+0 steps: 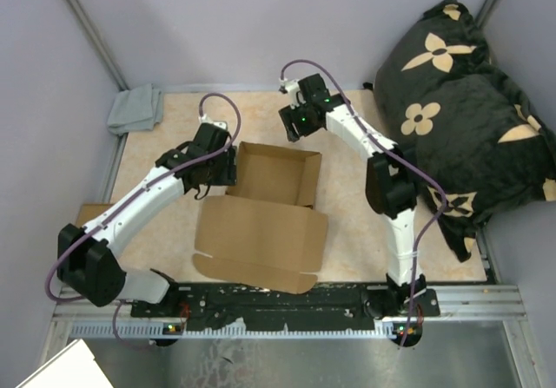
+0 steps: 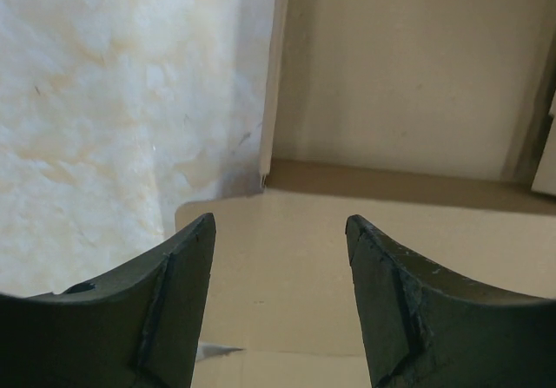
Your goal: Fold the paper box
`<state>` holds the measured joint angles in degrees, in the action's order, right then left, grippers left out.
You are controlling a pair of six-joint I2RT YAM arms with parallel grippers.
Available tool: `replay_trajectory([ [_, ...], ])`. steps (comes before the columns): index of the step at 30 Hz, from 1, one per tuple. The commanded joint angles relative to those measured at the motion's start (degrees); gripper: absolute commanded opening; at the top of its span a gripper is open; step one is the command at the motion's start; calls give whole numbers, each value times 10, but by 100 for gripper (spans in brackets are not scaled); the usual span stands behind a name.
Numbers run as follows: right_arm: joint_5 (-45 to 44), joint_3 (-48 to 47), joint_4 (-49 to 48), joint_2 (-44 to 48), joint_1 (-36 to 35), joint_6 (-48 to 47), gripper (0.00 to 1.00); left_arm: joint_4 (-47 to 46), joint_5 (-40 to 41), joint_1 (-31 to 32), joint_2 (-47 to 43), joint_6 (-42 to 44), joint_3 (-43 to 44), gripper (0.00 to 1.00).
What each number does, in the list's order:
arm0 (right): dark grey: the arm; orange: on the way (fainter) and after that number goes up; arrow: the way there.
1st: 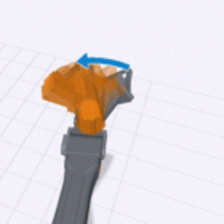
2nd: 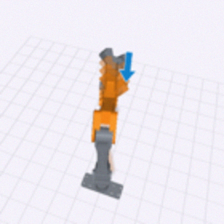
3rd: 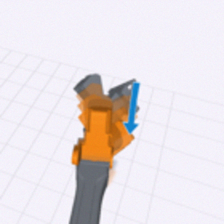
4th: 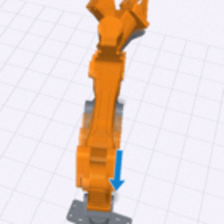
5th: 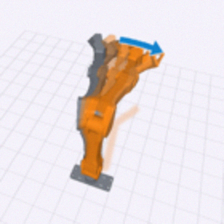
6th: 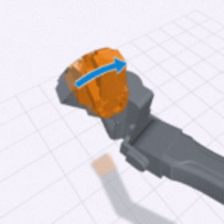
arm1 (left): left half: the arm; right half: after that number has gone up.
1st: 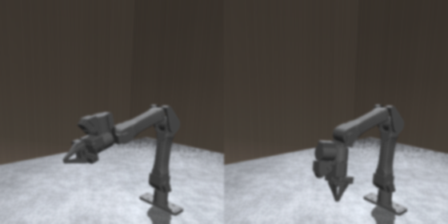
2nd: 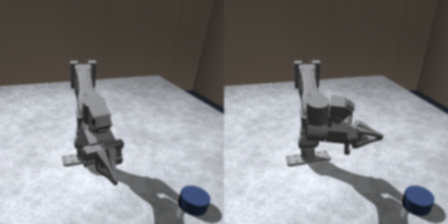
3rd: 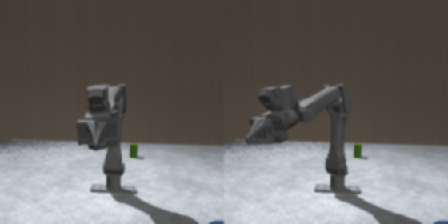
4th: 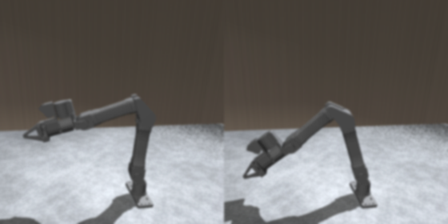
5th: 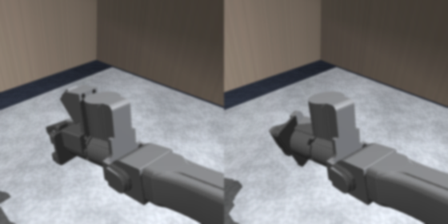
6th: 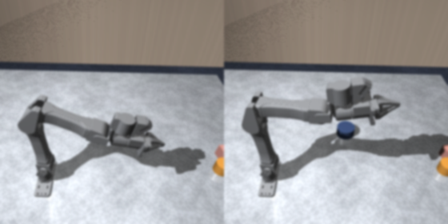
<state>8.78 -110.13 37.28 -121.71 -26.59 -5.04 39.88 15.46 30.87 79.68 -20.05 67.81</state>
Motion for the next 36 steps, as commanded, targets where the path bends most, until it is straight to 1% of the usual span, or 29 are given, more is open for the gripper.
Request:
replay_trajectory([
  [1, 17, -76, 24, -53, -13, -60, 61, -11, -27, 1, -36, -39, -42, 68],
  [4, 27, -91, 33, -74, -25, -75, 61, 5, -21, 1, -47, -38, -48, 68],
  [8, 35, -86, 31, -81, -39, -83, 61, 7, -17, 2, -54, -31, -48, 68],
  [13, 2, -87, 35, -95, -50, -79, 60, 12, -20, 1, -45, -29, -36, 67],
  [16, -17, -80, 33, -82, -50, -77, 60, 16, -20, 1, -43, -31, -29, 67],
  [19, -1, -54, 11, -61, -50, -86, 60, 14, -22, 1, -47, -36, -31, 67],
  [25, 44, -77, 19, -94, -51, -73, 59, 10, -33, 1, -53, -49, -40, 66],
  [28, 48, -86, 6, -117, -51, -42, 53, 11, -35, 1, -56, -53, -42, 66],
  [31, 35, -96, 2, -133, -51, -7, 40, 13, -33, 1, -58, -59, -45, 66],
  [34, -5, -109, 12, -138, -50, 17, 29, 12, -35, 1, -59, -65, -48, 66],
  [36, -36, -100, 15, -129, -45, 40, 22, 9, -39, 1, -56, -68, -48, 66],
])
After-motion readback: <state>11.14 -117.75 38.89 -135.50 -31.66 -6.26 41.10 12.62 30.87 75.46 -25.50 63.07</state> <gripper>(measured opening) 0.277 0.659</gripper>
